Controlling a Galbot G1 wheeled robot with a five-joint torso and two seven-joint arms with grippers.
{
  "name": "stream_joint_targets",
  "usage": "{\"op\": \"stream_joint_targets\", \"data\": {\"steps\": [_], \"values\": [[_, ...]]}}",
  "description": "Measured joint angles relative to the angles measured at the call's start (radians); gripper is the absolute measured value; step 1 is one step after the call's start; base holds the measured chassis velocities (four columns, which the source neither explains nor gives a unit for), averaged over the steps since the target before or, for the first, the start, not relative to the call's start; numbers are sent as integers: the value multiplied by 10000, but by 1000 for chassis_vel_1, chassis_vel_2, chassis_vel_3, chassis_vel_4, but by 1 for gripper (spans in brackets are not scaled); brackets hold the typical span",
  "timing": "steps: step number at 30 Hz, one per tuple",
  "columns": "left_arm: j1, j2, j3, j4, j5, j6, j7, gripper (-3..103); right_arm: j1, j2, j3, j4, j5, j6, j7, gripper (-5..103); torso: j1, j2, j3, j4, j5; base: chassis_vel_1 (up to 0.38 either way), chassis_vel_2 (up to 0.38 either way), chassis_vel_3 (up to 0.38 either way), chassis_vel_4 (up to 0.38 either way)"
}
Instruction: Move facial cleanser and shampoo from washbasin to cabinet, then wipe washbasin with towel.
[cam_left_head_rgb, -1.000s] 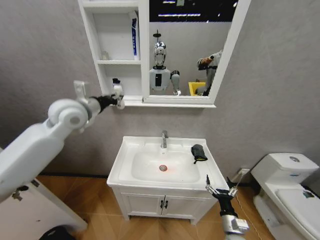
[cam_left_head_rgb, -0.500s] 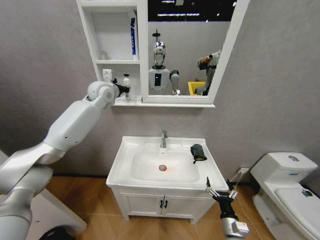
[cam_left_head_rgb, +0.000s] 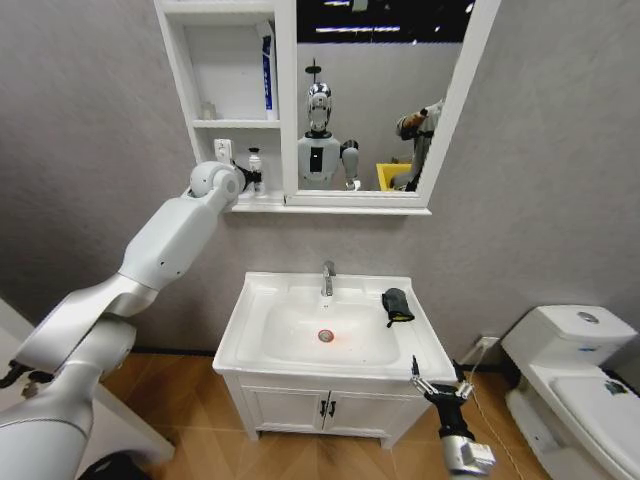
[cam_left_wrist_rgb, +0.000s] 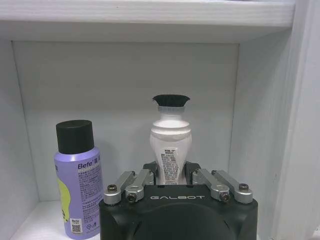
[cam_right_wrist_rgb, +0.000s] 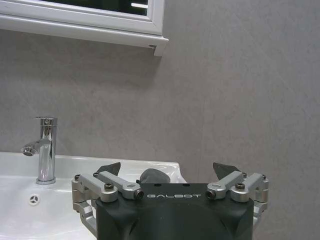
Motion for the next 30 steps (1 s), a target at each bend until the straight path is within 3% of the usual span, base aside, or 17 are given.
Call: {"op": "stream_joint_targets", "data": {"steps": [2, 4, 10, 12, 13, 15, 17, 18, 19, 21, 22, 23, 25, 26, 28, 29, 30], "values": [[24, -23, -6, 6, 36, -4, -4, 26, -1, -18, 15, 15, 28, -6, 1, 100, 0, 0, 0, -1, 0, 0, 0, 0, 0], [143, 19, -3, -69, 163, 0, -8, 36, 5, -67, 43, 29, 106, -19, 1, 100, 0, 1, 0, -2, 0, 0, 0, 0, 0], [378, 241, 19, -354, 318, -74, 67, 52, 54, -93, 70, -19, 189, -22, 3, 100, 0, 0, -1, 1, -1, 0, 0, 0, 0], [654, 488, -18, -777, 343, -282, 183, 62, 56, -67, 33, -43, 185, -22, 1, 100, 1, 0, 0, -2, -2, 0, 0, 0, 0], [654, 488, -18, -777, 343, -282, 183, 62, 56, -67, 33, -43, 185, -22, 1, 100, 1, 0, 0, -2, -2, 0, 0, 0, 0], [866, 679, -99, -1140, 438, -514, 260, 68, 58, -44, 12, -54, 172, -22, -1, 100, 0, 0, 0, -2, -1, 0, 0, 0, 0], [1496, 1168, -384, -2246, 558, -1050, 330, 79, 68, -32, -7, -79, 157, -22, -9, 100, 0, 0, -1, -2, -2, 0, 0, 0, 0], [1496, 1168, -384, -2246, 558, -1050, 330, 79, 68, -32, -7, -79, 157, -22, -9, 100, 0, 0, -1, -2, -2, 0, 0, 0, 0], [1957, 1523, -631, -2899, 708, -1355, 358, 89, 73, -37, -7, -99, 156, -29, -14, 100, 0, 0, -1, -5, 2, 0, 0, 0, 0], [2474, 1860, -926, -3468, 873, -1642, 383, 89, 75, -43, -5, -104, 160, -43, -13, 100, 0, 1, -2, -4, 3, 0, 0, 0, 0], [3462, 2430, -1452, -4301, 1052, -1880, 313, 98, 78, -52, 3, -99, 185, -106, -14, 100, 0, 1, -2, -5, -2, 0, 0, 0, 0], [3462, 2430, -1452, -4301, 1052, -1880, 313, 98, 78, -52, 3, -99, 185, -106, -14, 100, 0, 1, -2, -5, -2, 0, 0, 0, 0], [6112, 3601, -2886, -6357, 1468, -1992, 162, 100, 93, -39, 18, 9, 192, -427, 209, 100, 0, 1, -2, 6, -8, 0, 0, 0, 0], [6112, 3601, -2886, -6357, 1468, -1992, 162, 100, 93, -39, 18, 9, 192, -427, 209, 100, 0, 1, -2, 6, -8, 0, 0, 0, 0], [8660, 4012, -4108, -7595, 2795, -2539, 271, 100, 91, -25, 80, 123, 215, -704, 383, 100, -4, 2, -3, 8, -3, 0, 0, 0, 0], [8660, 4012, -4108, -7595, 2795, -2539, 271, 100, 91, -25, 80, 123, 215, -704, 383, 100, -4, 2, -3, 8, -3, 0, 0, 0, 0], [9980, 4014, -4903, -8052, 3640, -2867, 433, 100, 82, -28, 133, 187, 216, -848, 449, 100, -2, 2, -2, 3, -20, 0, 0, 0, 0]]}}
